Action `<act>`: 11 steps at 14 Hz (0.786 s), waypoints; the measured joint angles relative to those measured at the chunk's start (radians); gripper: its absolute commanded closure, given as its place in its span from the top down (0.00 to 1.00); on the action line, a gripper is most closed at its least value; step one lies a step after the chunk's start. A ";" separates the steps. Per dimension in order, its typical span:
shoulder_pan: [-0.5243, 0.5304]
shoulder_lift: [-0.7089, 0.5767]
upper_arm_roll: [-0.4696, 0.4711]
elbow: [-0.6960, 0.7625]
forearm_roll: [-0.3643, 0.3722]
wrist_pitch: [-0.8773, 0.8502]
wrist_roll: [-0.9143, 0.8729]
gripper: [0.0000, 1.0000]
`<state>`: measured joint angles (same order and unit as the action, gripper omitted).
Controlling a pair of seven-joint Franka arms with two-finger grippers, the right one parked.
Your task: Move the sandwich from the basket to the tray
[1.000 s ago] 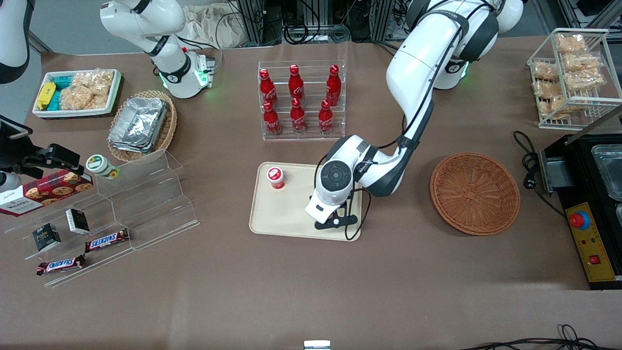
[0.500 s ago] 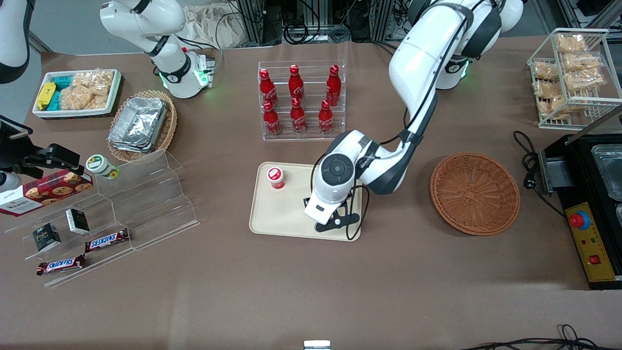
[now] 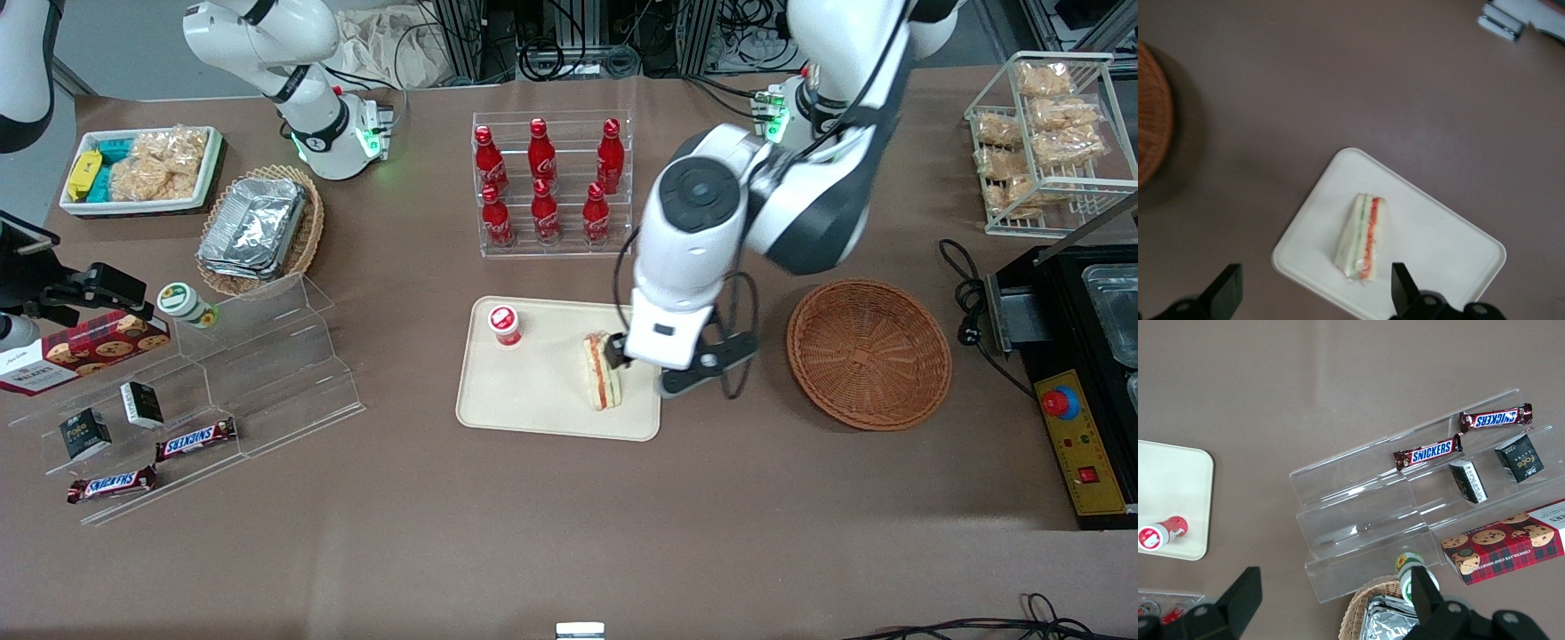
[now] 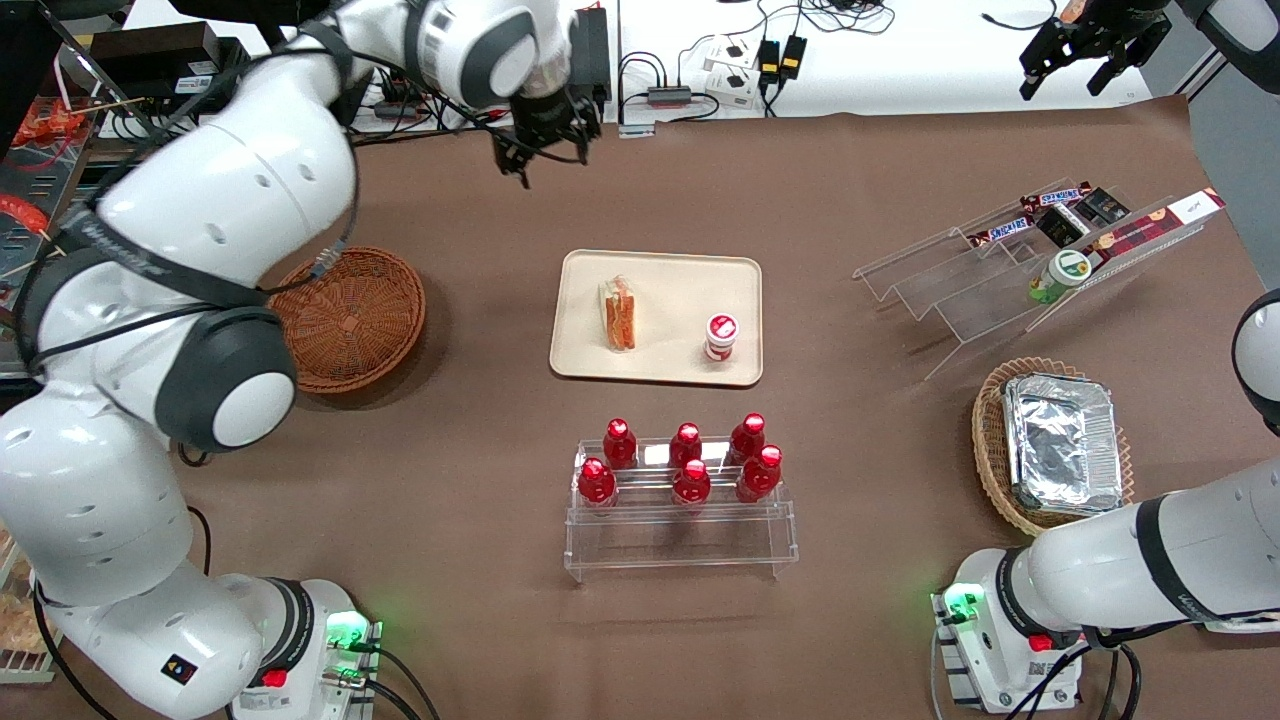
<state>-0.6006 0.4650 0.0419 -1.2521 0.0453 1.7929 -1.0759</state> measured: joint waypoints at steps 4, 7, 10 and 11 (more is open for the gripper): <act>0.089 -0.121 0.032 -0.008 0.000 -0.143 0.139 1.00; 0.173 -0.217 0.036 -0.061 0.000 -0.190 0.261 1.00; 0.242 -0.306 0.038 -0.147 0.000 -0.197 0.437 1.00; 0.270 -0.330 0.039 -0.169 0.000 -0.201 0.508 1.00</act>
<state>-0.3302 0.1347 0.0807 -1.4208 0.0456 1.5916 -0.5682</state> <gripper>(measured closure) 0.000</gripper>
